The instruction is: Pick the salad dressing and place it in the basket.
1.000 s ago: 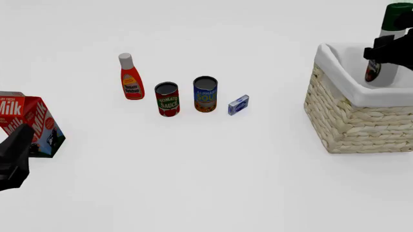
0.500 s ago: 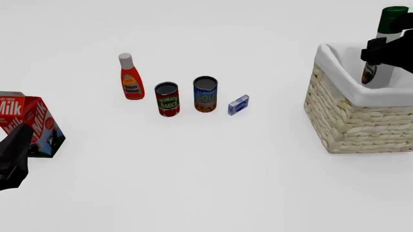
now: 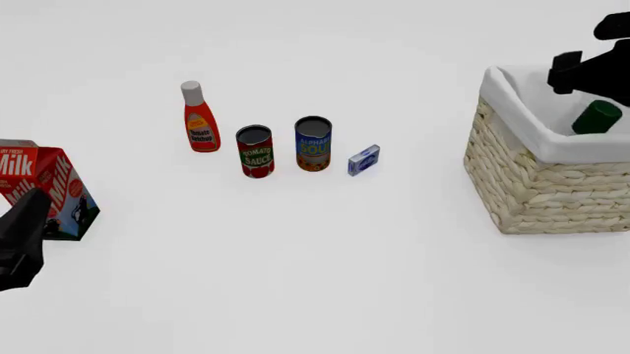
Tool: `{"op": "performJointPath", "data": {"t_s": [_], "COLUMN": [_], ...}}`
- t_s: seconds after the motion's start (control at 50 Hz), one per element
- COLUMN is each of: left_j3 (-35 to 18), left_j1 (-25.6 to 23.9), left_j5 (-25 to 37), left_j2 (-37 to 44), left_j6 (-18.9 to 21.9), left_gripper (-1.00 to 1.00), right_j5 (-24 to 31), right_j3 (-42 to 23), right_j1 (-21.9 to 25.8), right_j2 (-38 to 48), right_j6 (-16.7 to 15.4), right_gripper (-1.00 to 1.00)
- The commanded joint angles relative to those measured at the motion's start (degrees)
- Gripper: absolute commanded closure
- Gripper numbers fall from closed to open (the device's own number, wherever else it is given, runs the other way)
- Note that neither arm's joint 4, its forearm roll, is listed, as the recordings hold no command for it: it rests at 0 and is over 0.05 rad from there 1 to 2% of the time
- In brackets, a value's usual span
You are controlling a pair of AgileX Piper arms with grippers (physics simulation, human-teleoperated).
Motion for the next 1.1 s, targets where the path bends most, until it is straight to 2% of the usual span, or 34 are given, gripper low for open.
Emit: {"op": "performJointPath", "data": {"t_s": [0.02,0.08,0.14,0.2,0.38,0.5,0.54,0.76,0.86,1.1], "left_j3": [0.0,0.2,0.5,0.6,0.1,0.0,0.2,-0.1,-1.2,-1.3], "left_j1": [-0.1,-0.1,0.0,0.0,-0.2,-0.1,0.0,0.1,0.0,-0.2], "left_j5": [0.3,0.0,-0.5,-0.6,0.3,0.4,0.2,0.8,2.6,2.3], "left_j2": [-0.3,-0.3,-0.1,0.1,-0.4,-0.5,-0.5,-1.1,-2.0,-1.9], "left_j6": [-0.1,0.0,0.0,0.0,0.0,-0.1,0.0,0.0,0.0,0.0], "left_gripper": [-1.0,-1.0,-1.0,-1.0,-1.0,-1.0,-1.0,-1.0,-1.0,-1.0], "right_j5": [0.3,0.6,0.0,0.9,2.0,2.8,2.5,4.2,4.9,10.0], "right_j3": [0.4,1.7,3.2,4.9,11.8,14.4,15.5,19.6,22.2,25.9], "right_j1": [0.6,0.8,0.7,1.5,2.3,2.6,2.6,3.6,4.0,5.7], "right_j2": [-1.2,-4.0,-6.1,-9.0,-19.0,-23.3,-24.3,-30.5,-34.2,-44.6], "right_j6": [0.0,-0.1,-1.7,-0.5,-0.3,0.3,-0.6,0.6,0.1,1.2], "right_gripper": [-1.0,-1.0,-1.0,-1.0,-1.0,-1.0,-1.0,-1.0,-1.0,-1.0]}}
